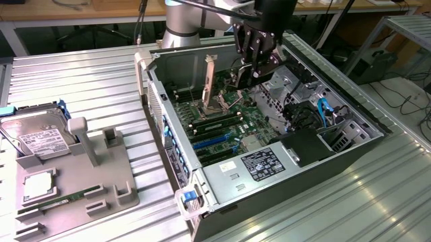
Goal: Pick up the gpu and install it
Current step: 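Insert the gpu into the slot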
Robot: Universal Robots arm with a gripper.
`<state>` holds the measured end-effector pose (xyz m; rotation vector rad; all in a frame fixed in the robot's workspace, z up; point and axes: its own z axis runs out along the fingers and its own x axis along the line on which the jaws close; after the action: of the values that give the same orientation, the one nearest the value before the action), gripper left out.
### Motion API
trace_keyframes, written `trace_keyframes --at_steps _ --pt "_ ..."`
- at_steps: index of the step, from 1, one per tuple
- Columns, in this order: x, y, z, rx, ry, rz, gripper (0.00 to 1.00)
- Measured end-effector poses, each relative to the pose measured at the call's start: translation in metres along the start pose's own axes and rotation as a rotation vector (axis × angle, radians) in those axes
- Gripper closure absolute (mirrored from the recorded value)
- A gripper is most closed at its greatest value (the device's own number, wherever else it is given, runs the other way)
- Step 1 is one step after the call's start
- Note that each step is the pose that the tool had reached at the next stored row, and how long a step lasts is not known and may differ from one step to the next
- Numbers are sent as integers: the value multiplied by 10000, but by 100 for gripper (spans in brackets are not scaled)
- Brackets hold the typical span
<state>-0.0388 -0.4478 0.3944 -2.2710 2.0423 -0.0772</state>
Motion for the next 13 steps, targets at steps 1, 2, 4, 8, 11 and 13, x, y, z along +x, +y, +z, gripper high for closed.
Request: trace_keyframes --at_steps 1,2,4,8,11,13 --pt "0 0 5 0 0 0 73" --pt "1 1 11 0 0 0 73" --pt "1 2 22 0 0 0 73" --pt "3 4 40 0 0 0 73" --pt "4 5 52 0 0 0 73" --pt "4 6 60 0 0 0 73"
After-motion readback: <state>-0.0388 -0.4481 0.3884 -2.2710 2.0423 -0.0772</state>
